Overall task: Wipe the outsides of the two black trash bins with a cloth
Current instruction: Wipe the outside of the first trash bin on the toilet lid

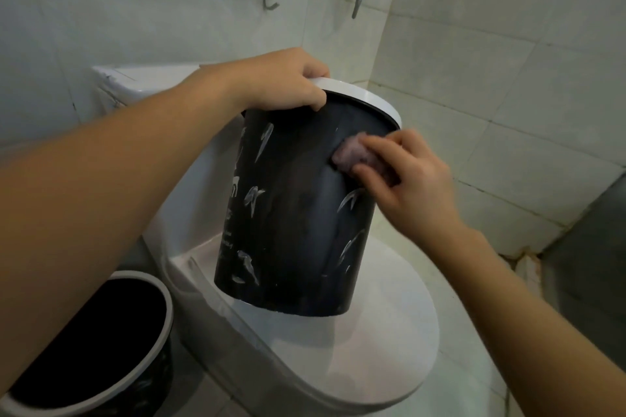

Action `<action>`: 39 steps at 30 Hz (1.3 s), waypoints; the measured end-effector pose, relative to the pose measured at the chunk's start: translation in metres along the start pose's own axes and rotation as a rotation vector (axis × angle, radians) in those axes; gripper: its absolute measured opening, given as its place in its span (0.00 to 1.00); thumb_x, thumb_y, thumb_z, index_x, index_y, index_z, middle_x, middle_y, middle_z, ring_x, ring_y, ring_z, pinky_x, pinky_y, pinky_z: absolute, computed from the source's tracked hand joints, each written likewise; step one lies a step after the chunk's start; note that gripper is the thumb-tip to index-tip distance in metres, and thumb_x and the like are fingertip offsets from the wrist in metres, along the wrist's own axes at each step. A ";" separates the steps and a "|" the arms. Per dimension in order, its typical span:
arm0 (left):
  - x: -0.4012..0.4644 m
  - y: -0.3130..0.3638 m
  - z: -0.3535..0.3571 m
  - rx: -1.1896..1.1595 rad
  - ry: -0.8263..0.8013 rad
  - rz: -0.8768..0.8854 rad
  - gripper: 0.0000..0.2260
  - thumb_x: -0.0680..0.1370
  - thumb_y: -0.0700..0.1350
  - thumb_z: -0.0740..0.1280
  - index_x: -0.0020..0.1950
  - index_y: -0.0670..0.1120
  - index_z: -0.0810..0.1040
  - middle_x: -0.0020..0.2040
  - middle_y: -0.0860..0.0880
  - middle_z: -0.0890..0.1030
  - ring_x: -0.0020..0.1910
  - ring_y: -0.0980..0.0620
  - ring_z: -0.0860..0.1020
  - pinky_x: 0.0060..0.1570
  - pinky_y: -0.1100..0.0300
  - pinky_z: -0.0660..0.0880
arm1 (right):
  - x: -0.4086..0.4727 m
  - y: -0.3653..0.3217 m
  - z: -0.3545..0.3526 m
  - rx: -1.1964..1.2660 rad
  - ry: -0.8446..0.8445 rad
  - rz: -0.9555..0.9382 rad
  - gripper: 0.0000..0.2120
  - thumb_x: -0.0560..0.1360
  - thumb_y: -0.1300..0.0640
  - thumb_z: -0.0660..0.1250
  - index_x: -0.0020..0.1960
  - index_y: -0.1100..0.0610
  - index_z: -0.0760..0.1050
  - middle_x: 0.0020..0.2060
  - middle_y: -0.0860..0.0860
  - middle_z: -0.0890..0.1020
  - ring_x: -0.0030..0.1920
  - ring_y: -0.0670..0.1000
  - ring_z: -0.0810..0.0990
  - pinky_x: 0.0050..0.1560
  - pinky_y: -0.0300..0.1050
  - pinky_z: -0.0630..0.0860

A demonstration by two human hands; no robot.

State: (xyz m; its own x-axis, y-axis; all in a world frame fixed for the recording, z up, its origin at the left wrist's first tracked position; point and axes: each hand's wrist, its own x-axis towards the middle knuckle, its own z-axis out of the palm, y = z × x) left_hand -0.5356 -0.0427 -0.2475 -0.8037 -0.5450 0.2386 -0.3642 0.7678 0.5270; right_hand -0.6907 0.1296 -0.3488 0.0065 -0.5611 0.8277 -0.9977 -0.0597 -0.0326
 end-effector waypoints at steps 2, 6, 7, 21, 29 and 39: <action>-0.001 0.000 0.000 -0.002 0.003 0.010 0.05 0.72 0.43 0.67 0.36 0.48 0.74 0.32 0.50 0.73 0.34 0.51 0.70 0.35 0.58 0.65 | 0.014 0.004 0.000 -0.001 0.015 0.064 0.17 0.76 0.46 0.67 0.61 0.53 0.81 0.48 0.52 0.78 0.41 0.52 0.77 0.39 0.47 0.76; -0.003 0.000 0.001 -0.012 0.003 0.021 0.06 0.69 0.47 0.66 0.41 0.45 0.77 0.35 0.49 0.75 0.36 0.50 0.72 0.39 0.56 0.68 | 0.006 -0.001 -0.001 0.022 -0.047 -0.069 0.18 0.77 0.47 0.67 0.61 0.55 0.81 0.49 0.53 0.78 0.41 0.54 0.78 0.38 0.49 0.77; -0.003 -0.001 0.000 -0.014 0.002 0.024 0.08 0.68 0.47 0.66 0.42 0.44 0.77 0.35 0.49 0.75 0.36 0.50 0.72 0.39 0.56 0.68 | 0.001 -0.003 -0.001 0.021 -0.070 -0.110 0.18 0.77 0.47 0.67 0.61 0.56 0.81 0.49 0.53 0.78 0.41 0.55 0.79 0.37 0.50 0.78; -0.001 0.000 0.005 -0.028 0.015 0.019 0.05 0.73 0.42 0.67 0.39 0.50 0.77 0.36 0.51 0.77 0.38 0.50 0.75 0.42 0.55 0.71 | 0.025 0.000 -0.003 -0.087 0.050 0.163 0.16 0.76 0.45 0.65 0.59 0.51 0.81 0.46 0.52 0.77 0.38 0.55 0.78 0.36 0.47 0.74; -0.004 -0.003 0.007 -0.059 0.057 0.057 0.10 0.73 0.52 0.75 0.38 0.51 0.77 0.34 0.54 0.76 0.37 0.53 0.75 0.37 0.58 0.67 | 0.018 0.008 -0.007 -0.035 0.022 0.251 0.15 0.77 0.50 0.70 0.62 0.52 0.78 0.49 0.52 0.79 0.43 0.53 0.77 0.43 0.43 0.70; -0.002 -0.018 0.006 -0.239 0.101 0.110 0.16 0.62 0.54 0.77 0.44 0.48 0.82 0.39 0.50 0.81 0.41 0.52 0.78 0.46 0.53 0.74 | 0.021 0.003 -0.002 0.012 0.080 0.198 0.14 0.77 0.46 0.67 0.58 0.52 0.80 0.47 0.50 0.77 0.42 0.46 0.73 0.41 0.39 0.66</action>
State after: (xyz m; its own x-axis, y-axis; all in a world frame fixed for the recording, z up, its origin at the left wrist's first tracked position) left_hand -0.5301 -0.0533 -0.2622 -0.7772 -0.5029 0.3783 -0.1469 0.7295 0.6681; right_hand -0.6936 0.1192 -0.3310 -0.1953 -0.4960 0.8461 -0.9781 0.0348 -0.2054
